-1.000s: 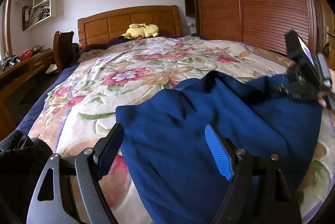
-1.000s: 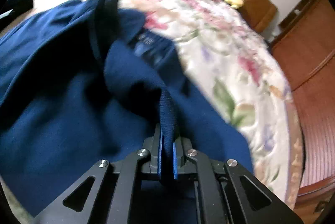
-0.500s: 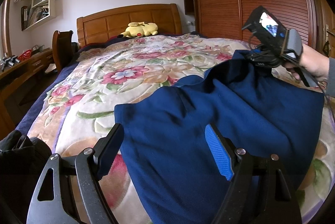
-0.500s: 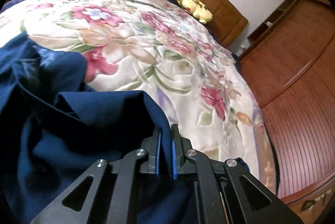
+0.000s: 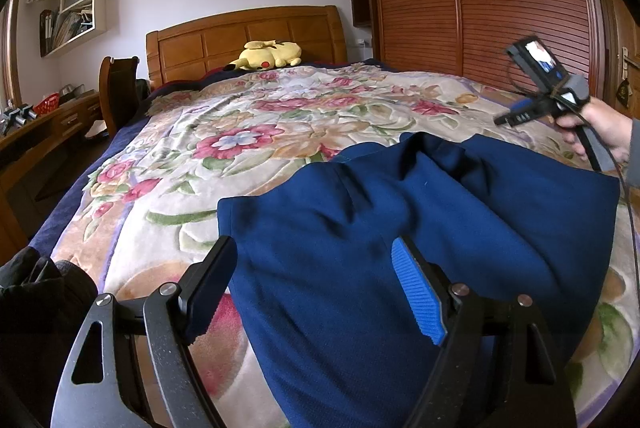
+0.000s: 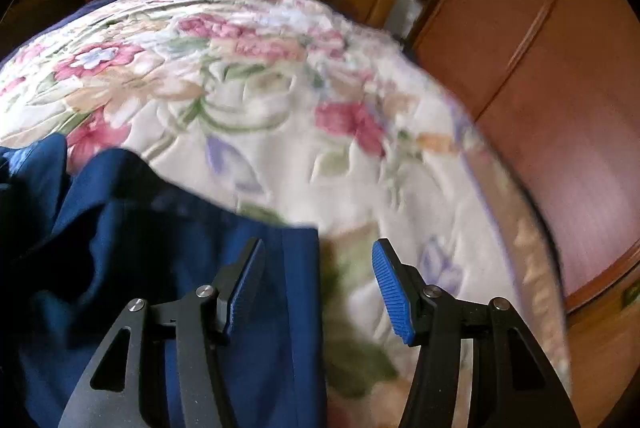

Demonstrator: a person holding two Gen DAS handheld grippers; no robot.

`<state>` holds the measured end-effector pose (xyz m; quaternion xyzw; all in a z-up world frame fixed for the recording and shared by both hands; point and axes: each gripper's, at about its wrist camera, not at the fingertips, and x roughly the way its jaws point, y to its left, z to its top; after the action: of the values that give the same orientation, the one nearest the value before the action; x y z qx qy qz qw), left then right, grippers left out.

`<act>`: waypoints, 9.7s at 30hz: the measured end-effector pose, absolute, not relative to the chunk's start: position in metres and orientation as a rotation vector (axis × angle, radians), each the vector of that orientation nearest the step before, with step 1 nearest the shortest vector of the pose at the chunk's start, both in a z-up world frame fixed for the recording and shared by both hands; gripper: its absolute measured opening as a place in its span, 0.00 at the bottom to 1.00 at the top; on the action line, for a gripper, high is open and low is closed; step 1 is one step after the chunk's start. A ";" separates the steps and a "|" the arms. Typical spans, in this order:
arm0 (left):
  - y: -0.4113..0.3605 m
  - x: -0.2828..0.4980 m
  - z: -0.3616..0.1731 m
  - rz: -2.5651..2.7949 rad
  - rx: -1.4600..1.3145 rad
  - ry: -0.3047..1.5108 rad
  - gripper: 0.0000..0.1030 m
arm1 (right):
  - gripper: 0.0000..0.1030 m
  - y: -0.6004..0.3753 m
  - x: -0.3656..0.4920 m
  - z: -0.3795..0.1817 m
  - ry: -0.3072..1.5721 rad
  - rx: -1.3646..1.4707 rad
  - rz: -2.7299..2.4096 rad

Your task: Fold large clothes

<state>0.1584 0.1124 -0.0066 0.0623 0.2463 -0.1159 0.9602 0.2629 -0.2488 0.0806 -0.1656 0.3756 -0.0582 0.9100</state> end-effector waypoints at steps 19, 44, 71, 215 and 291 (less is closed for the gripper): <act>0.113 0.165 -0.013 -0.245 0.130 0.532 0.78 | 0.04 -0.314 0.255 0.052 0.873 -0.122 0.170; 0.111 0.161 -0.017 -0.194 0.162 0.528 0.78 | 0.62 -0.357 0.104 0.071 0.695 -0.117 0.056; 0.119 0.069 -0.021 -0.174 0.164 0.721 0.71 | 0.80 -0.366 0.034 0.033 0.744 -0.061 0.197; 0.134 -0.061 0.069 -0.241 -0.030 0.433 0.78 | 0.66 -0.227 -0.027 0.152 0.499 -0.214 0.488; 0.131 -0.092 -0.042 -0.318 -0.145 0.678 0.20 | 0.44 -0.122 0.240 0.009 0.979 0.120 0.659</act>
<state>-0.0919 0.1306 -0.0417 -0.0709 0.3310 -0.1552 0.9281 0.2404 -0.1219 0.0089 0.0566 0.4612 0.3104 0.8293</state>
